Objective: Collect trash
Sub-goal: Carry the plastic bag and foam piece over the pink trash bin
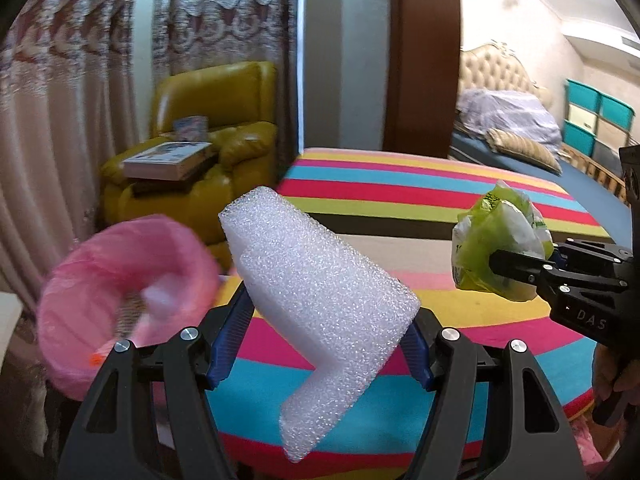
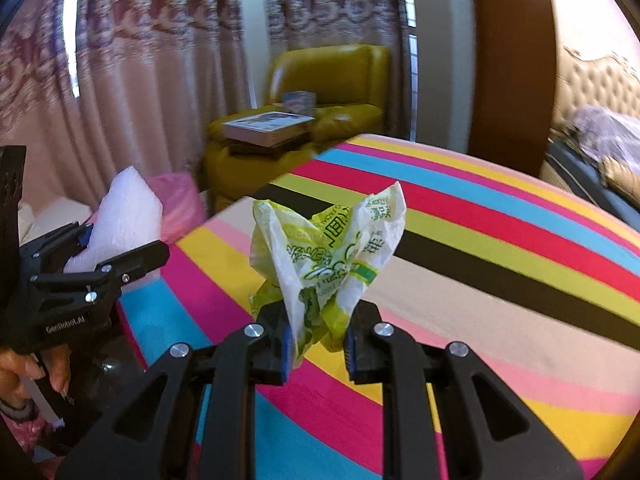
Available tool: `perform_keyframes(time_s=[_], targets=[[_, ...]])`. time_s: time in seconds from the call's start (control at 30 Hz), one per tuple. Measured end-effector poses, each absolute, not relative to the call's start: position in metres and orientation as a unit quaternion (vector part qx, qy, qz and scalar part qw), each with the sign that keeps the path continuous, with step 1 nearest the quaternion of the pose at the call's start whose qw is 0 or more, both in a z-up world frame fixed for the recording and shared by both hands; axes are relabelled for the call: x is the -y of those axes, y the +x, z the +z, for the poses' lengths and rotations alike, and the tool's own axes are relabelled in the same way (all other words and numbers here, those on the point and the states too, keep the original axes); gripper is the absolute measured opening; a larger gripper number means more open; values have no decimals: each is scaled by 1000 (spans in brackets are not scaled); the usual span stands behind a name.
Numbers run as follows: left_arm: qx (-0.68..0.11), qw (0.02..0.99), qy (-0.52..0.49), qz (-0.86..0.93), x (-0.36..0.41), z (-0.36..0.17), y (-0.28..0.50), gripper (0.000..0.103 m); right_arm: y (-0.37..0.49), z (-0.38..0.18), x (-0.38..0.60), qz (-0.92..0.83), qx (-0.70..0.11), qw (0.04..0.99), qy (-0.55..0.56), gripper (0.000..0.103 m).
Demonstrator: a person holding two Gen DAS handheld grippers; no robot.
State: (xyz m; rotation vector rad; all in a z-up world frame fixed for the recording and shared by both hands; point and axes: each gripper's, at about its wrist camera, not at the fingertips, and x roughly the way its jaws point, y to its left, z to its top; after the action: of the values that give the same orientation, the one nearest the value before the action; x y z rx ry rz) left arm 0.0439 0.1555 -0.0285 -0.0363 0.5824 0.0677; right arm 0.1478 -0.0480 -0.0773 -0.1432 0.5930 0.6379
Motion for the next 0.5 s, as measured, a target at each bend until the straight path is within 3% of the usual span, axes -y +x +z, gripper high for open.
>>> perform_keyframes(time_s=[0.5], targets=[[-271, 949, -62, 145, -288, 10, 1, 64, 145, -47, -84, 428, -262, 857, -118, 23]])
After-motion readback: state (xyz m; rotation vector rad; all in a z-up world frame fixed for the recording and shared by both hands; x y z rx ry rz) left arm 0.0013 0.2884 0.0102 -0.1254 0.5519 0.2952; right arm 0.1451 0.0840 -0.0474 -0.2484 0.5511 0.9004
